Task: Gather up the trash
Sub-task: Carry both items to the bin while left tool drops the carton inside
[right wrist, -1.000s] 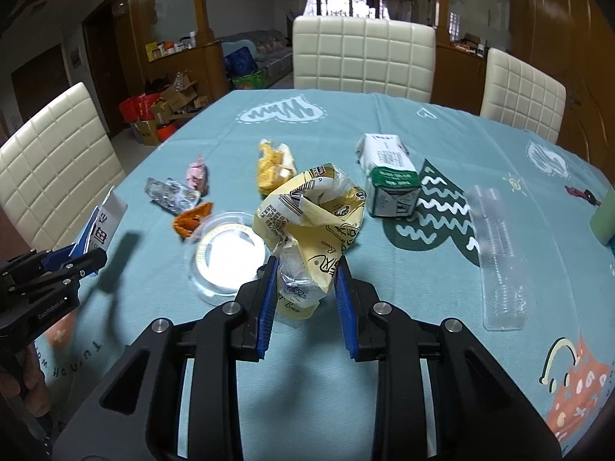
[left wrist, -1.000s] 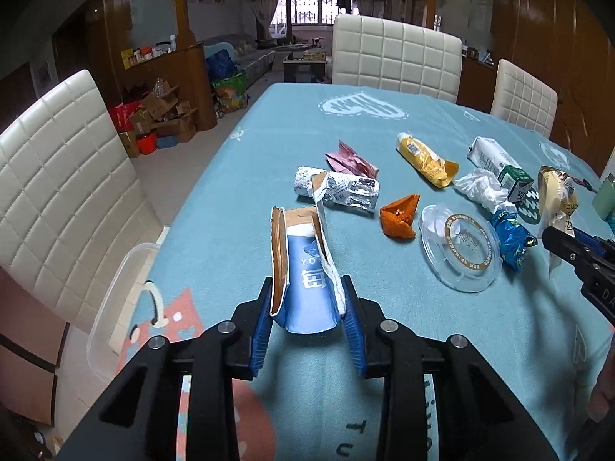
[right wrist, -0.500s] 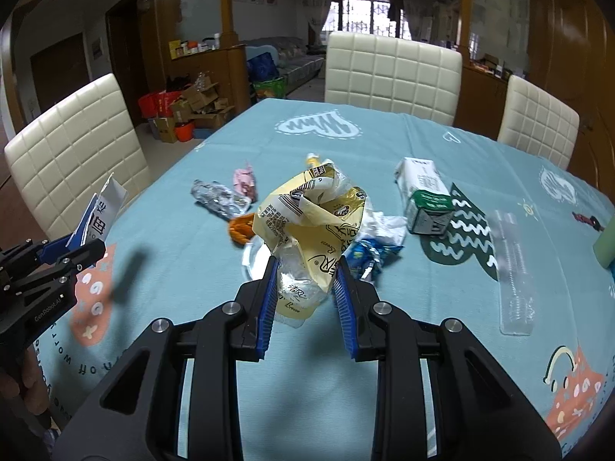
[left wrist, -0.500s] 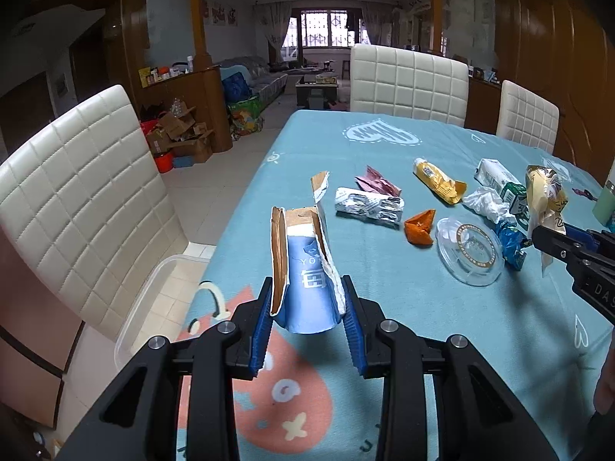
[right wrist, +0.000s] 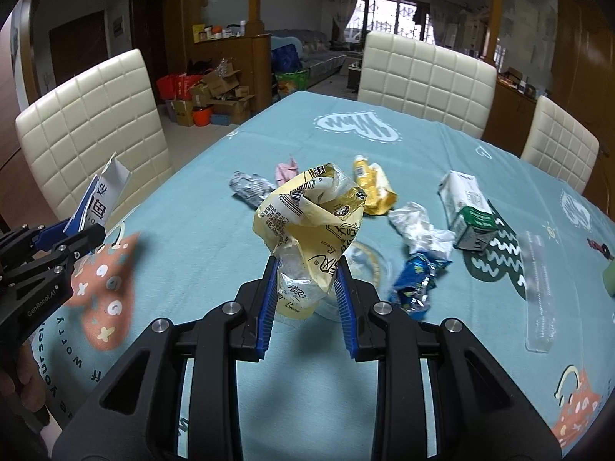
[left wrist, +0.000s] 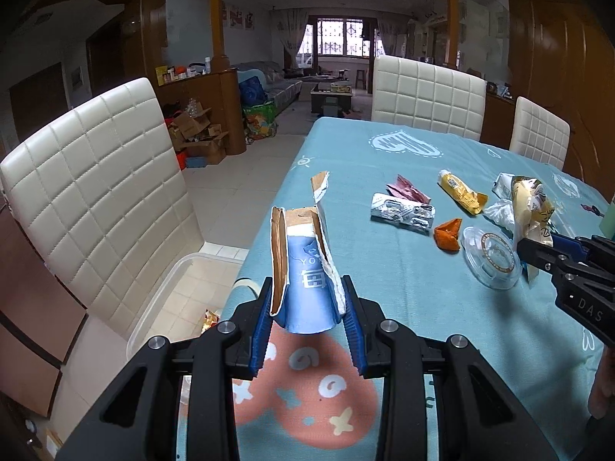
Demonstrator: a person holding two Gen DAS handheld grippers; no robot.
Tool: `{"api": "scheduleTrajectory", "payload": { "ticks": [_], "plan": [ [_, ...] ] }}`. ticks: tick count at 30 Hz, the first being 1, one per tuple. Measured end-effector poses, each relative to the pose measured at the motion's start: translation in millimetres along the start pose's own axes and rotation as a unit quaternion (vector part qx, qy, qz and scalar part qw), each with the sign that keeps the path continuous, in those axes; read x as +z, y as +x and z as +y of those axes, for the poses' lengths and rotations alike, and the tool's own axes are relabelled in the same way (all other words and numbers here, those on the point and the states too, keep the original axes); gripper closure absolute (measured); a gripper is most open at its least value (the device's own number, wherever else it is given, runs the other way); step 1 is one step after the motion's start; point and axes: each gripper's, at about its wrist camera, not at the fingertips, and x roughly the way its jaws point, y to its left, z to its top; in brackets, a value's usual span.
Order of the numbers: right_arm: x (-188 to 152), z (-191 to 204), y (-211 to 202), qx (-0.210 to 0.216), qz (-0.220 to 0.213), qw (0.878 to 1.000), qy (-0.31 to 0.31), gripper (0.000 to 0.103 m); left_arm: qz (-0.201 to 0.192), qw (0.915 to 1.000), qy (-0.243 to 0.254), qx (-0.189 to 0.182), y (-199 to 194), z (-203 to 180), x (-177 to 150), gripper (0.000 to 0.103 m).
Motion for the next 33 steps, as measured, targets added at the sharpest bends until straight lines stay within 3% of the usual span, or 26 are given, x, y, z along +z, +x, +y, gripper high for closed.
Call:
{"api": "scheduleTrajectory", "payload": {
  "ticks": [27, 29, 31, 33],
  "plan": [
    [24, 102, 25, 0.058, -0.018, 0.992, -0.110, 0.071, 0.012, 0.9965, -0.052, 0.064, 19, 96, -4, 0.070],
    [25, 105, 27, 0.061, -0.017, 0.992, -0.110, 0.071, 0.015, 0.9965, -0.054, 0.062, 23, 100, -4, 0.067],
    [26, 108, 30, 0.062, -0.014, 0.992, -0.112, 0.071, 0.019, 0.9961, -0.057, 0.065, 27, 102, -5, 0.053],
    [26, 109, 33, 0.062, -0.011, 0.992, -0.112, 0.071, 0.018, 0.9951, -0.063, 0.074, 29, 104, -7, 0.025]
  ]
}}
